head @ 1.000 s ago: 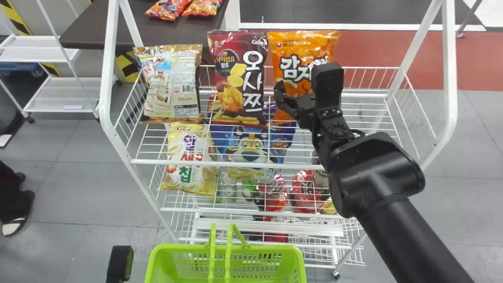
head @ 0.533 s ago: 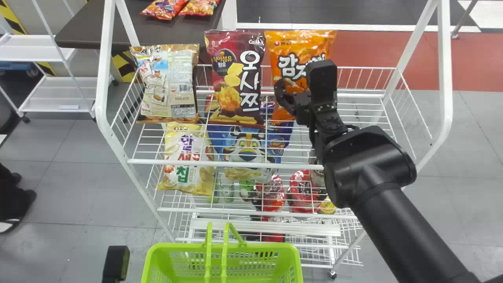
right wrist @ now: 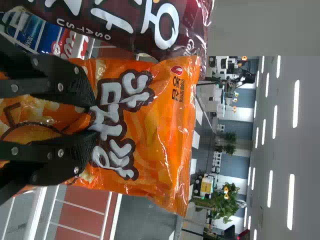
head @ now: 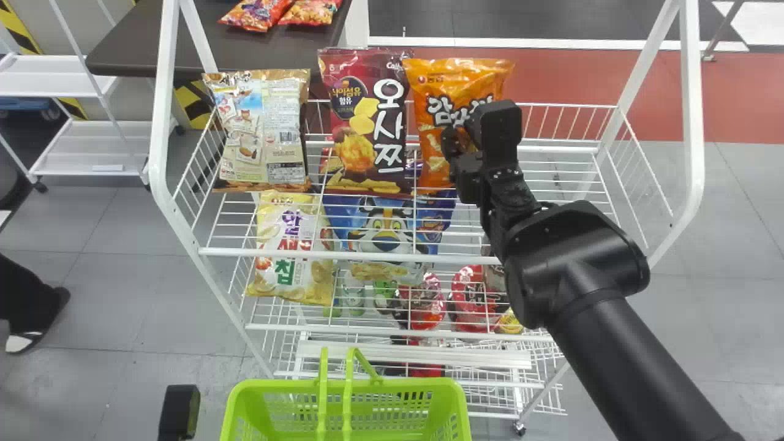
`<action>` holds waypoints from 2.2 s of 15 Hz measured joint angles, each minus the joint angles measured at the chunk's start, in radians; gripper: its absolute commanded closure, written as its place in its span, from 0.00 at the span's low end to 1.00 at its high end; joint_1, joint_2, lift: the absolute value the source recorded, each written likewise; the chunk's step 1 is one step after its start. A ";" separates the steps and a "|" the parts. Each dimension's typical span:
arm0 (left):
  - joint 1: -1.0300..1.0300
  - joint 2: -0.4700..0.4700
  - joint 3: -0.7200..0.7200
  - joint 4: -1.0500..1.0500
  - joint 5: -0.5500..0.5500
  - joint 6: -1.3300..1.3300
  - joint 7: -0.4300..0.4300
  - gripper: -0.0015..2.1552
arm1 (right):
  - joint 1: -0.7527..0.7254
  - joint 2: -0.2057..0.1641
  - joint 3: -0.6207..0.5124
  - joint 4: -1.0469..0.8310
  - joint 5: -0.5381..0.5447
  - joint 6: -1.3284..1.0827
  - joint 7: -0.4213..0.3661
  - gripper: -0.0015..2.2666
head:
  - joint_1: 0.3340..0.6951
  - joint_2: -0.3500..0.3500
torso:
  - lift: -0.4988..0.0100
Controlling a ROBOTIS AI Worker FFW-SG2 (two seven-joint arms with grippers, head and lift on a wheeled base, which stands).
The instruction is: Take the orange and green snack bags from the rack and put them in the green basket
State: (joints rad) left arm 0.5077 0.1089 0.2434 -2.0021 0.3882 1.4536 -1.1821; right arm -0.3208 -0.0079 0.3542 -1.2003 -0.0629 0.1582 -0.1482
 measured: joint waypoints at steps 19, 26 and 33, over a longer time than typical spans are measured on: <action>0.001 -0.005 -0.017 -0.013 -0.002 0.003 0.013 1.00 | 0.348 -0.216 -0.043 -0.829 -0.165 0.412 -0.049 0.82 | 1.00 0.45 | 0.98; -0.002 -0.011 -0.022 -0.009 -0.003 0.000 0.018 1.00 | 0.511 -0.315 -0.112 -1.187 -0.289 0.846 -0.063 0.82 | 1.00 0.41 | 0.98; -0.009 -0.013 -0.027 -0.003 -0.004 -0.003 0.027 1.00 | 0.655 -0.344 -0.177 -1.342 -0.404 1.120 -0.051 0.82 | 1.00 0.37 | 0.98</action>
State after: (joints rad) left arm 0.4983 0.0956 0.2166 -2.0047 0.3842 1.4504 -1.1556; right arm 0.3343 -0.3516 0.1772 -2.5426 -0.4670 1.2782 -0.1993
